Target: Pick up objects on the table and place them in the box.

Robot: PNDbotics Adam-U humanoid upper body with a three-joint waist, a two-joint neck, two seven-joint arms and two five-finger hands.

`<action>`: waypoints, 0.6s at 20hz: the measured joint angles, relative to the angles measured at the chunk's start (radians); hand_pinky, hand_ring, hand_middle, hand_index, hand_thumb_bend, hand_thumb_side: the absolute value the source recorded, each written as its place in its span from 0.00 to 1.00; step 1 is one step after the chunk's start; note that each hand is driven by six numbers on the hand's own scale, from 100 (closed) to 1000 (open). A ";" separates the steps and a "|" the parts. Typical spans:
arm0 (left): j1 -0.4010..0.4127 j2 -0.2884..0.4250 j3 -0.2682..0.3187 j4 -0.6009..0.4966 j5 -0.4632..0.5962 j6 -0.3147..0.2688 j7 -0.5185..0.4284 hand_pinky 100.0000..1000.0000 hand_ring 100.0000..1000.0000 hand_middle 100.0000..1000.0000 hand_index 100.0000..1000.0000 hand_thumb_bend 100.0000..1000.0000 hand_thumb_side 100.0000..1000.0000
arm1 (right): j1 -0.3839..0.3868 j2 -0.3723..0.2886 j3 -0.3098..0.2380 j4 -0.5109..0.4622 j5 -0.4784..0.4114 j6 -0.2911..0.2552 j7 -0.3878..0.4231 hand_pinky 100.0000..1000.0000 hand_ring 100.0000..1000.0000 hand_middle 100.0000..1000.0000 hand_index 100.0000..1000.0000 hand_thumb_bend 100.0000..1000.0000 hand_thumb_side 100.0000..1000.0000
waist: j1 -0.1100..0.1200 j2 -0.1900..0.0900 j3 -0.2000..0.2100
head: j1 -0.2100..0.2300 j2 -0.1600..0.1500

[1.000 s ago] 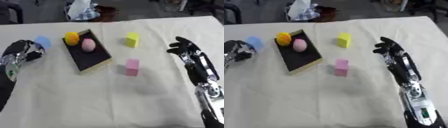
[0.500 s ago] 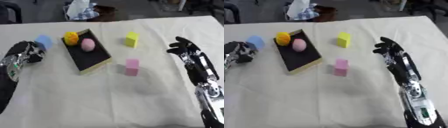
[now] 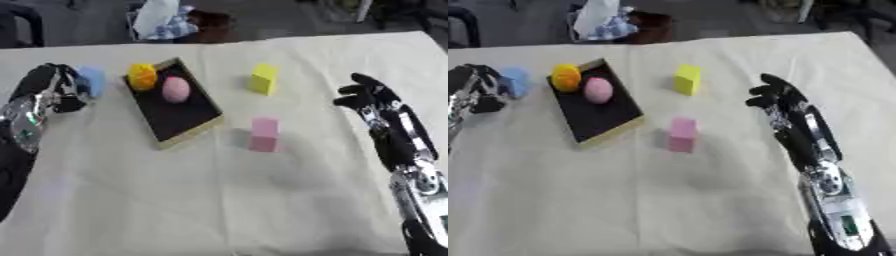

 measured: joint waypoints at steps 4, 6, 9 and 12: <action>-0.005 0.012 -0.004 -0.021 0.010 -0.002 0.002 0.66 0.51 0.54 0.76 0.00 0.14 | 0.000 0.000 0.000 0.000 0.000 0.000 0.000 0.83 0.66 0.66 0.86 0.00 0.54 | 0.000 0.000 0.000 | 0.000 0.000; -0.007 0.018 -0.004 -0.030 0.011 -0.003 0.002 0.68 0.55 0.59 0.79 0.00 0.14 | 0.000 0.000 0.000 0.000 0.000 0.000 0.000 0.83 0.66 0.66 0.86 0.00 0.54 | 0.000 0.000 0.000 | 0.000 0.000; -0.010 0.027 -0.004 -0.034 0.004 -0.006 -0.002 0.73 0.66 0.71 0.86 0.00 0.29 | 0.000 0.000 0.000 0.000 0.000 0.000 0.001 0.83 0.66 0.66 0.86 0.00 0.55 | 0.000 0.000 0.000 | 0.000 0.000; -0.022 0.029 -0.004 -0.030 -0.026 -0.013 -0.020 0.75 0.71 0.76 0.89 0.08 0.42 | 0.000 0.000 0.003 0.000 0.000 0.001 0.003 0.83 0.66 0.66 0.86 0.00 0.55 | 0.000 0.006 -0.002 | 0.001 -0.001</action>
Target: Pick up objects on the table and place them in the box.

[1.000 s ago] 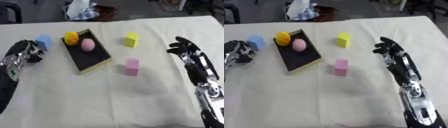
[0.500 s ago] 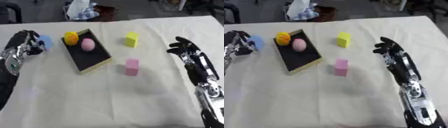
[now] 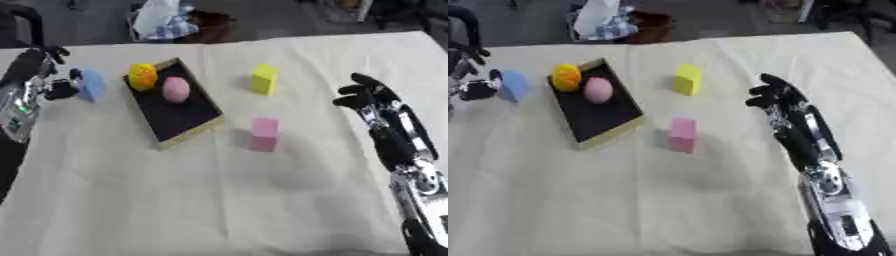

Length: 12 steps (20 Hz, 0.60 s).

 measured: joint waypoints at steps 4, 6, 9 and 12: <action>-0.016 0.006 0.006 0.022 -0.055 0.003 -0.018 0.75 0.71 0.76 0.90 0.13 0.53 | -0.011 -0.001 0.003 0.000 0.000 -0.002 0.004 0.83 0.66 0.66 0.86 0.00 0.55 | 0.000 0.026 -0.014 | 0.007 -0.009; -0.024 0.008 0.016 0.038 -0.077 0.016 -0.015 0.74 0.70 0.76 0.90 0.14 0.56 | -0.018 -0.003 0.003 0.000 0.000 -0.002 0.005 0.83 0.66 0.66 0.86 0.00 0.55 | 0.000 0.045 -0.026 | 0.009 -0.015; -0.027 0.007 0.026 0.061 -0.098 0.039 -0.003 0.73 0.69 0.75 0.90 0.16 0.63 | -0.026 -0.009 0.005 0.000 0.000 -0.002 0.007 0.83 0.66 0.66 0.86 0.00 0.55 | 0.000 0.058 -0.037 | 0.014 -0.020; -0.028 0.006 0.032 0.080 -0.111 0.056 0.008 0.71 0.66 0.72 0.88 0.14 0.58 | -0.031 -0.011 0.009 0.000 0.000 -0.002 0.009 0.83 0.66 0.66 0.86 0.00 0.55 | 0.000 0.068 -0.045 | 0.017 -0.024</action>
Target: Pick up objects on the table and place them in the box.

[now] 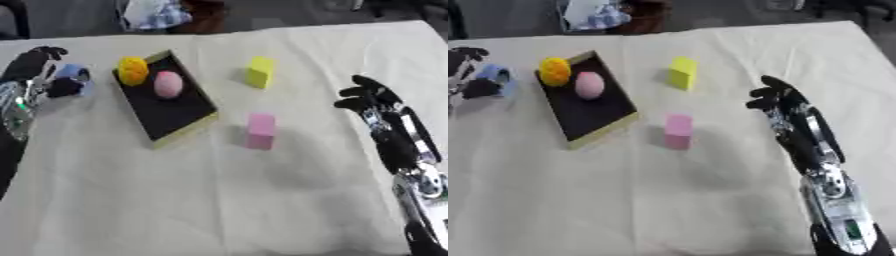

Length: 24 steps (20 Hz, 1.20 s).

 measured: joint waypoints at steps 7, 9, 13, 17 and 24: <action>-0.003 -0.008 0.003 0.007 0.015 -0.001 0.006 0.65 0.52 0.57 0.81 0.02 0.16 | -0.002 -0.001 0.000 0.000 0.000 -0.001 0.003 0.83 0.66 0.66 0.86 0.00 0.55 | 0.000 0.002 -0.002 | 0.000 -0.001; -0.003 -0.008 0.003 0.003 0.027 -0.004 0.005 0.65 0.52 0.57 0.81 0.02 0.16 | -0.002 -0.001 0.000 0.000 0.000 -0.001 0.003 0.83 0.66 0.66 0.86 0.00 0.55 | 0.000 0.002 -0.002 | 0.000 -0.001; -0.009 -0.008 -0.015 -0.030 0.051 -0.028 0.000 0.64 0.48 0.51 0.77 0.00 0.15 | -0.002 -0.001 0.000 0.000 0.000 -0.001 0.003 0.83 0.66 0.66 0.86 0.00 0.55 | 0.000 0.002 -0.002 | 0.000 -0.001; -0.026 -0.001 -0.069 -0.121 0.096 -0.086 -0.041 0.65 0.49 0.51 0.77 0.00 0.14 | -0.002 -0.001 0.000 0.000 0.000 -0.001 0.003 0.83 0.66 0.66 0.86 0.00 0.55 | 0.000 0.002 -0.001 | 0.000 -0.002; -0.028 0.020 -0.194 -0.304 0.198 -0.198 -0.138 0.65 0.50 0.52 0.76 0.00 0.14 | -0.003 -0.001 -0.001 0.000 0.000 -0.001 0.003 0.83 0.66 0.66 0.86 0.00 0.55 | 0.000 0.002 0.004 | -0.005 -0.002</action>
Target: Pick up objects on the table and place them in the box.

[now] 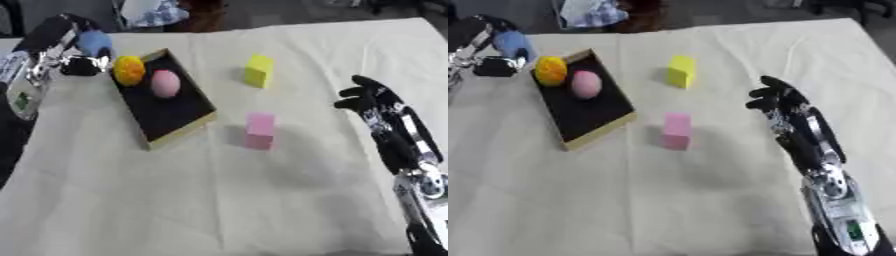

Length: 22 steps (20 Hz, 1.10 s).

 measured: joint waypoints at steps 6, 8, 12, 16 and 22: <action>0.034 0.009 -0.076 -0.138 0.042 -0.105 -0.104 0.65 0.52 0.54 0.77 0.00 0.16 | -0.001 0.000 0.000 0.000 0.000 0.000 0.001 0.83 0.66 0.66 0.86 0.00 0.54 | 0.000 0.000 -0.001 | -0.002 0.000; 0.041 0.009 -0.093 -0.151 0.042 -0.135 -0.139 0.65 0.53 0.55 0.77 0.03 0.17 | -0.001 0.000 0.000 0.000 0.000 0.000 0.001 0.83 0.66 0.66 0.86 0.00 0.55 | 0.000 -0.001 -0.003 | -0.002 0.000; 0.056 0.008 -0.109 -0.147 0.029 -0.163 -0.191 0.66 0.54 0.57 0.78 0.07 0.20 | -0.003 0.000 0.000 0.000 0.000 0.000 0.001 0.83 0.66 0.66 0.86 0.00 0.55 | 0.000 -0.001 -0.004 | -0.002 0.000; 0.075 0.008 -0.111 -0.105 -0.014 -0.167 -0.211 0.67 0.56 0.60 0.79 0.10 0.21 | -0.004 0.000 0.000 0.000 0.000 0.000 0.001 0.84 0.66 0.66 0.86 0.00 0.55 | 0.000 -0.001 -0.004 | -0.006 0.000; 0.093 0.007 -0.108 -0.051 -0.058 -0.189 -0.243 0.71 0.65 0.71 0.84 0.11 0.25 | -0.004 0.000 -0.001 0.000 0.000 0.000 0.001 0.84 0.66 0.66 0.86 0.00 0.55 | 0.000 -0.001 0.002 | -0.009 0.000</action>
